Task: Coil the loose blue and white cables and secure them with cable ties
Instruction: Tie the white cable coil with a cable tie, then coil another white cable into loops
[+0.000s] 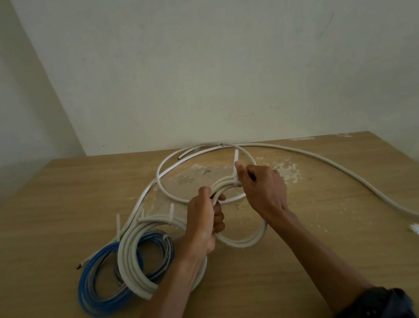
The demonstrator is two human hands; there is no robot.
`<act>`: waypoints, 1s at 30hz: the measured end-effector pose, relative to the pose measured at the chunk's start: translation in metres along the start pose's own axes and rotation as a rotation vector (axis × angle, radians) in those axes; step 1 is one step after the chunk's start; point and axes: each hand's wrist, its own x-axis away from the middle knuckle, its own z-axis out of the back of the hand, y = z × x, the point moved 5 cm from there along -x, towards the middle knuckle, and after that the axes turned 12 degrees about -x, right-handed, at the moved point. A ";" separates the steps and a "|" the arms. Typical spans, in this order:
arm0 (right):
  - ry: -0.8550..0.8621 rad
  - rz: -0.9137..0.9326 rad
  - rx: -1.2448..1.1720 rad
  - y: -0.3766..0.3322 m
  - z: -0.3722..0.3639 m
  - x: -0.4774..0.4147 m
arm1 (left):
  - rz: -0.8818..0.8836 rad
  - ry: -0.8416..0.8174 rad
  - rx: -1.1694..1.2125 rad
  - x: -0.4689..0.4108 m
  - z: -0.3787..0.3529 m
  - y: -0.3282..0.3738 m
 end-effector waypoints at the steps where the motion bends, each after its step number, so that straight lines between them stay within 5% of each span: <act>1: -0.017 0.023 0.024 -0.002 -0.001 -0.001 | -0.021 0.007 -0.002 0.001 0.000 0.002; 7: -0.081 -0.024 0.072 -0.002 -0.021 0.003 | -0.130 0.089 -0.214 0.008 0.018 0.013; 13: -0.268 -0.083 -0.205 -0.040 -0.057 0.012 | -0.161 0.045 -0.420 0.026 0.077 0.038; 20: -0.465 -0.016 -0.209 -0.070 -0.117 0.054 | -0.391 0.525 -1.118 0.053 0.151 0.032; 25: -0.570 -0.005 -0.101 -0.052 -0.124 0.076 | -0.381 0.574 -1.104 0.043 0.172 0.005; 30: -0.613 -0.137 -0.277 -0.049 -0.128 0.085 | -0.265 0.530 -0.842 0.038 0.182 -0.009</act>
